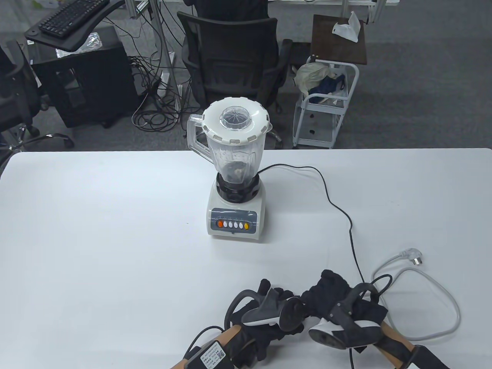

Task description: Unplug the blender

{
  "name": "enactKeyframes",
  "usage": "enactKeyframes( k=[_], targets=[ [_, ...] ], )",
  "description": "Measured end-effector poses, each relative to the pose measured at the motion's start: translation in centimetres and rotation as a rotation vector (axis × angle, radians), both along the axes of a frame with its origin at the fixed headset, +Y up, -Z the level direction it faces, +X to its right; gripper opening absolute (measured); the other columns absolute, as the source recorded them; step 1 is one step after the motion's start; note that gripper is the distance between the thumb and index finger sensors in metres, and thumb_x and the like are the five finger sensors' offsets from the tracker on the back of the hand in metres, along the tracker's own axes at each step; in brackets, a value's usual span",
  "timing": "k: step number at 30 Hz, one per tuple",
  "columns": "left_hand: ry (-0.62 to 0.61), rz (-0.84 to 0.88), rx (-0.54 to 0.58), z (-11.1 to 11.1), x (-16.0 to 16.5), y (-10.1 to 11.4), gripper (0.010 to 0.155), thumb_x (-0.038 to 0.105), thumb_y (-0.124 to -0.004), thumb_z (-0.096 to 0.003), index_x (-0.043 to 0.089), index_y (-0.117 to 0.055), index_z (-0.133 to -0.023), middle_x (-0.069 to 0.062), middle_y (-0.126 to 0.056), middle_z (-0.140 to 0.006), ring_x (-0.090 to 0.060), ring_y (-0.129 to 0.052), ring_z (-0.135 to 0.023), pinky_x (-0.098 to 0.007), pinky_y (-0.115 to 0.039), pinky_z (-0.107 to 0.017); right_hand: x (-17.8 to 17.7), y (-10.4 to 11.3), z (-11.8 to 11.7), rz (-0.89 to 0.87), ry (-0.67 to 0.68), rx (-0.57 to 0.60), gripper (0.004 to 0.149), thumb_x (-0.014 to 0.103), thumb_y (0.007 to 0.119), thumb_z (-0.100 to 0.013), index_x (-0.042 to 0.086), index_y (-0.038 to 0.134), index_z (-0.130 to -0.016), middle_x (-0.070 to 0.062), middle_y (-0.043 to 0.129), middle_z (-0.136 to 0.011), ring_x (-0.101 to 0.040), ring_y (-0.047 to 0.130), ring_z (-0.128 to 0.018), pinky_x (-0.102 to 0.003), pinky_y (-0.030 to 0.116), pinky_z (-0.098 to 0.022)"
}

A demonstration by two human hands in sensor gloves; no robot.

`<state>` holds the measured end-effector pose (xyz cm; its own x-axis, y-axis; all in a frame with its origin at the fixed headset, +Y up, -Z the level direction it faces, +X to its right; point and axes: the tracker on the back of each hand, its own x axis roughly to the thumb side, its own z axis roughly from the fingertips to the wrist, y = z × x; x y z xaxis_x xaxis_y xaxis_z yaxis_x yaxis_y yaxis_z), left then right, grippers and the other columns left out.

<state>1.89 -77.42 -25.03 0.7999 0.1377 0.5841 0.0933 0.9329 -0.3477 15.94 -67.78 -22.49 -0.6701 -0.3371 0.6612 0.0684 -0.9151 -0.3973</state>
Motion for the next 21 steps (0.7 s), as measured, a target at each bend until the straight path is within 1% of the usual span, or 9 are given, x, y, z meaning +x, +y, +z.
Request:
enactKeyframes(
  k=[2,4,5,7,10,13,15,18,21],
  targets=[
    [0.002,0.016,-0.006,-0.1,-0.1,-0.1,0.077,0.062,-0.052,-0.0475,0.022,-0.046,-0.114,-0.003,-0.055,-0.118,-0.031,-0.057,-0.111,-0.059,-0.03,-0.079,1.6,3.1,-0.3,-0.076,-0.074,0.015,0.039,0.038,0.066,-0.043,0.023,0.08,-0.076,0.009,0.095,-0.06,-0.02,0.096,-0.062,-0.05,0.07,-0.066],
    [0.005,0.018,-0.012,-0.1,-0.2,-0.1,0.077,0.062,-0.052,-0.0476,0.022,-0.046,-0.114,-0.003,-0.055,-0.118,-0.031,-0.056,-0.111,-0.059,-0.03,-0.079,2.6,4.1,-1.3,-0.049,-0.189,-0.022,0.04,0.037,0.066,-0.045,0.021,0.078,-0.079,0.007,0.094,-0.065,-0.023,0.094,-0.067,-0.052,0.067,-0.068],
    [0.005,0.017,-0.014,-0.1,-0.2,-0.1,0.078,0.062,-0.052,-0.0476,0.022,-0.046,-0.114,-0.004,-0.055,-0.118,-0.031,-0.056,-0.111,-0.059,-0.03,-0.079,3.1,4.2,-2.3,-0.027,-0.245,-0.036,0.04,0.036,0.066,-0.046,0.021,0.077,-0.081,0.006,0.093,-0.067,-0.024,0.094,-0.068,-0.053,0.066,-0.068],
    [0.006,0.016,-0.013,-0.1,-0.2,-0.1,0.078,0.061,-0.052,-0.0476,0.022,-0.046,-0.114,-0.004,-0.055,-0.118,-0.031,-0.056,-0.111,-0.059,-0.031,-0.079,3.8,3.6,-4.7,0.022,-0.335,-0.071,0.041,0.035,0.064,-0.047,0.019,0.076,-0.084,0.005,0.093,-0.07,-0.025,0.093,-0.071,-0.053,0.066,-0.069],
    [0.011,0.013,-0.018,-0.1,-0.1,-0.1,0.077,0.061,-0.053,-0.0476,0.022,-0.046,-0.114,-0.004,-0.055,-0.118,-0.031,-0.056,-0.112,-0.059,-0.031,-0.08,4.4,1.7,-9.4,0.1,-0.483,-0.18,0.043,0.032,0.063,-0.048,0.017,0.073,-0.087,0.002,0.091,-0.075,-0.028,0.09,-0.074,-0.055,0.064,-0.069],
    [0.009,0.015,-0.026,-0.2,-0.1,-0.1,0.077,0.061,-0.053,-0.0475,0.022,-0.047,-0.114,-0.004,-0.055,-0.118,-0.031,-0.056,-0.111,-0.059,-0.031,-0.08,4.6,-0.5,-14.6,0.104,-0.62,-0.192,0.043,0.03,0.063,-0.049,0.016,0.071,-0.089,0.001,0.09,-0.077,-0.029,0.09,-0.075,-0.055,0.064,-0.069],
    [0.006,0.02,-0.028,-0.3,-0.1,-0.1,0.077,0.062,-0.054,-0.0476,0.022,-0.046,-0.114,-0.004,-0.055,-0.118,-0.031,-0.056,-0.111,-0.059,-0.031,-0.08,4.5,-1.8,-17.4,0.097,-0.696,-0.212,0.044,0.029,0.063,-0.049,0.015,0.07,-0.089,0.0,0.089,-0.078,-0.03,0.089,-0.076,-0.055,0.063,-0.069],
    [0.003,0.025,-0.028,-0.3,-0.1,-0.1,0.078,0.062,-0.054,-0.0476,0.022,-0.047,-0.114,-0.004,-0.055,-0.118,-0.032,-0.056,-0.111,-0.059,-0.031,-0.08,4.1,-3.6,-20.1,0.058,-0.769,-0.23,0.044,0.029,0.062,-0.049,0.016,0.069,-0.09,0.001,0.088,-0.079,-0.03,0.088,-0.077,-0.055,0.063,-0.069],
    [0.003,0.026,-0.031,-0.3,-0.1,-0.1,0.078,0.062,-0.054,-0.0477,0.022,-0.047,-0.114,-0.004,-0.055,-0.118,-0.031,-0.056,-0.111,-0.059,-0.031,-0.08,3.7,-5.0,-21.7,0.004,-0.807,-0.281,0.044,0.03,0.062,-0.049,0.016,0.069,-0.09,0.001,0.088,-0.079,-0.03,0.088,-0.077,-0.055,0.063,-0.069]
  ],
)
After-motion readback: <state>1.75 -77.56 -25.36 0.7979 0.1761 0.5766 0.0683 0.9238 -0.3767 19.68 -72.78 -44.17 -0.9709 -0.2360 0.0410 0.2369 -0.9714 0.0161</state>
